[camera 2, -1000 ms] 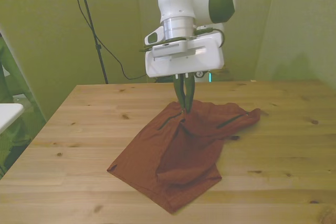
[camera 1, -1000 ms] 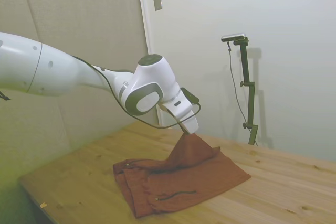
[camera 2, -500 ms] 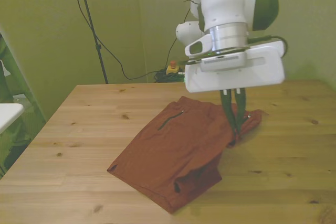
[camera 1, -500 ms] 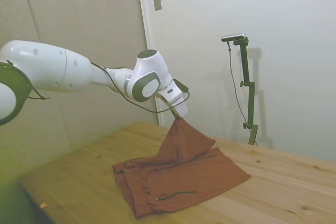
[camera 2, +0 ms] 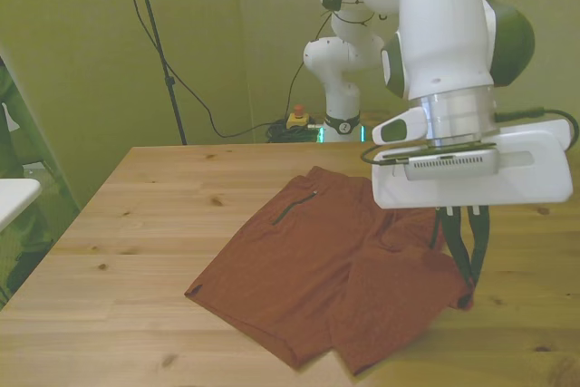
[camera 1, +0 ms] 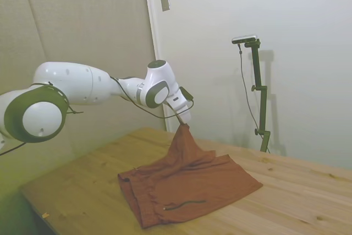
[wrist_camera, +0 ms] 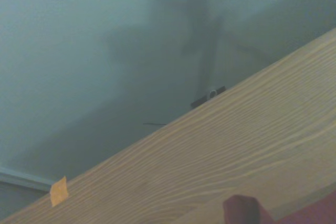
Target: Unfold the shorts
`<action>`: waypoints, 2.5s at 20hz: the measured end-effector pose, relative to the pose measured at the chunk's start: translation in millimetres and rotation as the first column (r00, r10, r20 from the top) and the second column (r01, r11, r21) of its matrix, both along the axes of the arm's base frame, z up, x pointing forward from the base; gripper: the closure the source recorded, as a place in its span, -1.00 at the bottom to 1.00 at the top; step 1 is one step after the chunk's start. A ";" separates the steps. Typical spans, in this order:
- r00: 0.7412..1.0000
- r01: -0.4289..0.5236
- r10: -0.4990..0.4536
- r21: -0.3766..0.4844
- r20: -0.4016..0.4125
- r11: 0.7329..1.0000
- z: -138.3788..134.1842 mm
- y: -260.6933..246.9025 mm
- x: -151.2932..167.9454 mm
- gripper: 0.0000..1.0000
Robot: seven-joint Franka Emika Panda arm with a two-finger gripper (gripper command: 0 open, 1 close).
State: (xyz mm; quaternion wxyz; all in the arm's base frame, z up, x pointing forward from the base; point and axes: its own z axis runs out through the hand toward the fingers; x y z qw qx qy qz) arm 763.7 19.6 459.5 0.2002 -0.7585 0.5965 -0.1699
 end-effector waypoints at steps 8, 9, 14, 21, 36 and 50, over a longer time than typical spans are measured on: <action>1.000 0.018 -0.019 0.031 0.007 0.999 -32.2 39.2 33.4 1.00; 1.000 0.016 -0.016 0.036 0.007 0.999 -32.9 45.1 35.9 1.00; 1.000 0.017 -0.017 0.048 -0.008 0.999 -46.2 65.1 48.2 1.00; 0.999 0.023 -0.022 0.042 -0.029 0.999 -75.0 68.3 58.9 -1.00; 0.999 0.020 -0.019 0.044 -0.026 0.999 -59.7 67.6 53.3 -1.00; 1.000 -0.015 0.016 0.067 -0.007 0.998 15.2 76.7 5.3 -1.00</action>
